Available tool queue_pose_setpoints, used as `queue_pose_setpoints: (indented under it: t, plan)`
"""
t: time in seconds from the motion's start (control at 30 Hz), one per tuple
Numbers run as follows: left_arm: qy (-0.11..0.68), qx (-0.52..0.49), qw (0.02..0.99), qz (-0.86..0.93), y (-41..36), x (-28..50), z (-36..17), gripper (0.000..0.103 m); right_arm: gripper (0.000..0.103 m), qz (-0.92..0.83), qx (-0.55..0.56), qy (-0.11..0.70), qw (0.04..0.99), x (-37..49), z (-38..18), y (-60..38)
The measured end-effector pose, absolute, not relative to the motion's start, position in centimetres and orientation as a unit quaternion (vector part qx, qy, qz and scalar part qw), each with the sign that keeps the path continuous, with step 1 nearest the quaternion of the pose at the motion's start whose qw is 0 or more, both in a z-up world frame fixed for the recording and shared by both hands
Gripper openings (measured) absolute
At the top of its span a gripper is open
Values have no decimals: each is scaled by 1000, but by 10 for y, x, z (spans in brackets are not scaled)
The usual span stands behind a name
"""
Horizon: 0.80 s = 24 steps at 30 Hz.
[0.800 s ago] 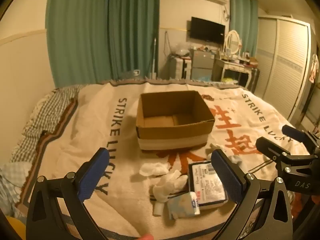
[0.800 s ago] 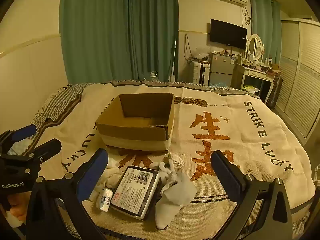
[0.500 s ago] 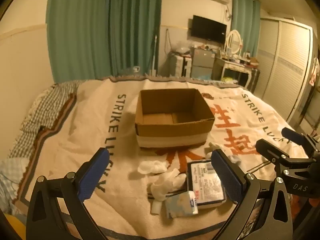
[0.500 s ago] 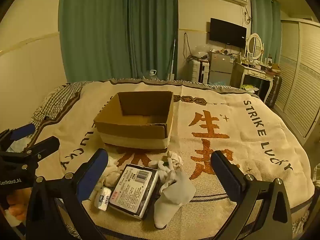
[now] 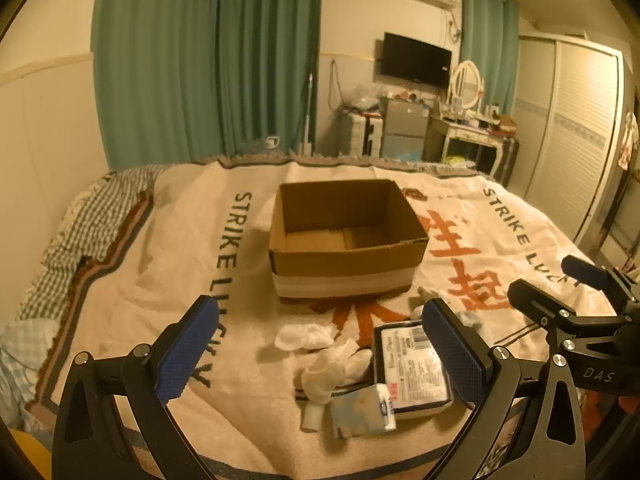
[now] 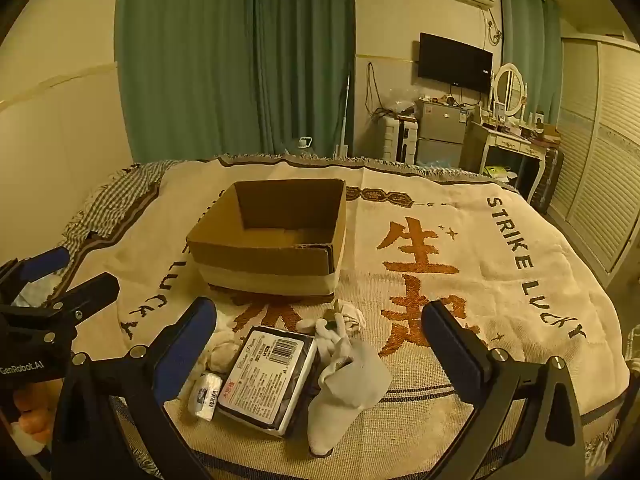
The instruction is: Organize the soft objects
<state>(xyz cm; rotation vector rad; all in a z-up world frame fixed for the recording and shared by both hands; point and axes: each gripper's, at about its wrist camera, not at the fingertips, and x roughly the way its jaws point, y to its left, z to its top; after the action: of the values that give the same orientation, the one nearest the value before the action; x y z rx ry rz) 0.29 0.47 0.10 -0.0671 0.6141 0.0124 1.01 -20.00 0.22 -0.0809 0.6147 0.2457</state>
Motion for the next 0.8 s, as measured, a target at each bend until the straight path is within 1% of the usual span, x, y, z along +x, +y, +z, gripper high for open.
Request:
queue_pose_setpoints:
  t: [0.8]
  plan:
    - [305,-35,952,9,2,4,-2,103,103,121,-40,304,944,11,2,-198]
